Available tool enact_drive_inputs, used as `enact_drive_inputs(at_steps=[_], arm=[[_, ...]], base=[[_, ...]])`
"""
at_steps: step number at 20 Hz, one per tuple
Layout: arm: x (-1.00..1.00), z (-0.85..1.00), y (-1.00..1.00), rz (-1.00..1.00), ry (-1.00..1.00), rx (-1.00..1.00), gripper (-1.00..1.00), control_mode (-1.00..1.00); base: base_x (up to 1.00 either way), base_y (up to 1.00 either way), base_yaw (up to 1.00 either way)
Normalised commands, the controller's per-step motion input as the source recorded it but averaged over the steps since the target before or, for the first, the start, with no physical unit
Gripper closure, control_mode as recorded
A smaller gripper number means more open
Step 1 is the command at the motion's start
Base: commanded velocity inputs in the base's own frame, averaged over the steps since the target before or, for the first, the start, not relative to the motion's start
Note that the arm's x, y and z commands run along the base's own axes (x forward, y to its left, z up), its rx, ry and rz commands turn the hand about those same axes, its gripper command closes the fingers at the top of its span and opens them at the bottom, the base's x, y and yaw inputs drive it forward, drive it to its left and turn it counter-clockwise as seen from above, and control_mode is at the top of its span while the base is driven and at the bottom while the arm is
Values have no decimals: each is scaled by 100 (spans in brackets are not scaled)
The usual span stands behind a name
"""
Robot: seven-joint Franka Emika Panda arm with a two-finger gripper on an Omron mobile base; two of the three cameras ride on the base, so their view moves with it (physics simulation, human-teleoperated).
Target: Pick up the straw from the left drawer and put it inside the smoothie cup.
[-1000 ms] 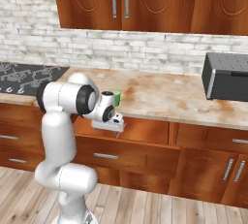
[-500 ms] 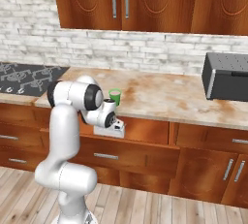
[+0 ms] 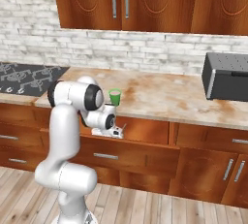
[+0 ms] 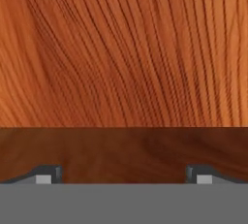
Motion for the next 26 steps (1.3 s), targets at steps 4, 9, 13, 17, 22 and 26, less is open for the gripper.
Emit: enact_drive_inputs(at_steps=[4,9,13,17,22,26], arm=[[-100,0,-3,1,-10,0,-100,-100],[-100,15,0,4,-21,0,-100,-100],[-92,36,0,4,-19,0,-100,-100],[-23,47,0,1,-23,0,-100,-100],[20,30,0,0,-22,0,-100,-100],[44,6,0,-2,-6,0,-100,-100]], base=[[0,0,0],[0,0,0],[0,0,0],[0,0,0],[0,0,0],[0,0,0]])
